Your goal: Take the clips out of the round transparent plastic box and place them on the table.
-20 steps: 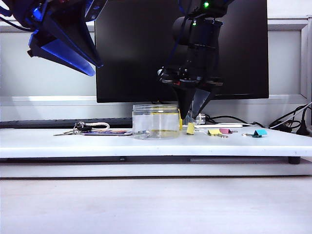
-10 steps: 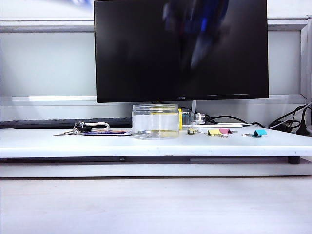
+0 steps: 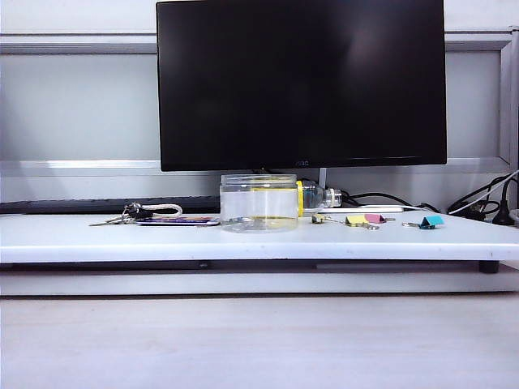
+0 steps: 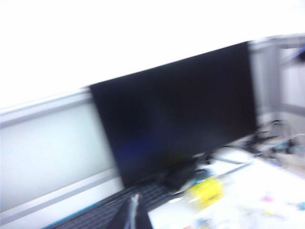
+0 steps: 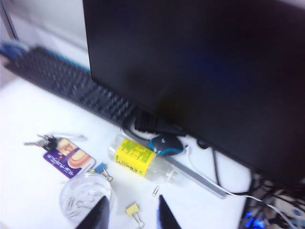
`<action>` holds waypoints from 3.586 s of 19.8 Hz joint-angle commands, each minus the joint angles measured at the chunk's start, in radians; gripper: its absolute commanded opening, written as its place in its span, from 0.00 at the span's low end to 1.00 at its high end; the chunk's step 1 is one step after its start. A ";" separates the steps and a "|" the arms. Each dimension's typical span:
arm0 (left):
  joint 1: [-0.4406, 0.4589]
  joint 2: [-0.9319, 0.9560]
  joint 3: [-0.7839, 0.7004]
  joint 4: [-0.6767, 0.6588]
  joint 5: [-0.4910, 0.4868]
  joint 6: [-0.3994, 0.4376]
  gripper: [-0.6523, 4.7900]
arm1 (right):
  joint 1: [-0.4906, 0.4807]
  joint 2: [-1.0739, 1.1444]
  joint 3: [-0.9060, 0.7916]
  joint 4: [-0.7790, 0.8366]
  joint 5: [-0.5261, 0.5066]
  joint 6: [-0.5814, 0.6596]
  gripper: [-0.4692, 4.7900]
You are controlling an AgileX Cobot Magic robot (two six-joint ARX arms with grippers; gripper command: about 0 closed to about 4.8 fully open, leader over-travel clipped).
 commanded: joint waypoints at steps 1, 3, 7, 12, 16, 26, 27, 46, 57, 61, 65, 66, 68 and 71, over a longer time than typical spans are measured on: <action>0.000 -0.085 -0.001 -0.071 -0.021 0.021 0.14 | 0.000 -0.118 -0.085 0.001 0.004 -0.017 0.29; 0.000 -0.134 -0.002 -0.125 -0.021 0.021 0.14 | 0.000 -0.213 -0.191 0.006 0.004 -0.019 0.29; 0.000 -0.217 -0.043 -0.241 -0.010 0.022 0.11 | 0.000 -0.434 -0.462 0.035 0.017 -0.019 0.21; 0.000 -0.307 -0.201 -0.288 -0.016 0.013 0.11 | 0.000 -0.732 -0.782 0.159 0.050 -0.019 0.21; -0.001 -0.307 -0.320 -0.257 -0.006 -0.058 0.11 | 0.002 -1.014 -1.114 0.277 0.045 -0.018 0.21; -0.001 -0.309 -0.477 0.059 0.090 -0.115 0.11 | 0.002 -1.230 -1.522 0.484 0.039 -0.012 0.21; 0.000 -0.309 -0.520 0.127 0.127 -0.115 0.11 | 0.002 -1.231 -1.563 0.557 0.014 -0.019 0.20; 0.000 -0.309 -1.066 0.580 0.111 -0.122 0.11 | 0.002 -1.231 -2.061 0.949 -0.105 0.058 0.16; -0.001 -0.308 -1.137 0.531 0.098 -0.126 0.11 | 0.002 -1.231 -2.061 0.830 -0.034 0.057 0.17; 0.000 -0.308 -1.137 0.528 0.098 -0.141 0.11 | 0.002 -1.231 -2.061 0.830 -0.034 0.057 0.17; 0.000 -0.308 -1.137 0.528 0.098 -0.141 0.11 | 0.002 -1.231 -2.061 0.830 -0.034 0.057 0.17; 0.000 -0.308 -1.137 0.528 0.098 -0.141 0.11 | 0.002 -1.231 -2.061 0.830 -0.034 0.057 0.17; 0.003 -0.367 -1.136 0.502 0.097 -0.141 0.11 | -0.001 -1.239 -2.061 0.829 -0.034 0.057 0.17; 0.122 -0.415 -1.136 0.502 0.140 -0.141 0.11 | -0.054 -1.313 -2.061 0.834 -0.034 0.057 0.17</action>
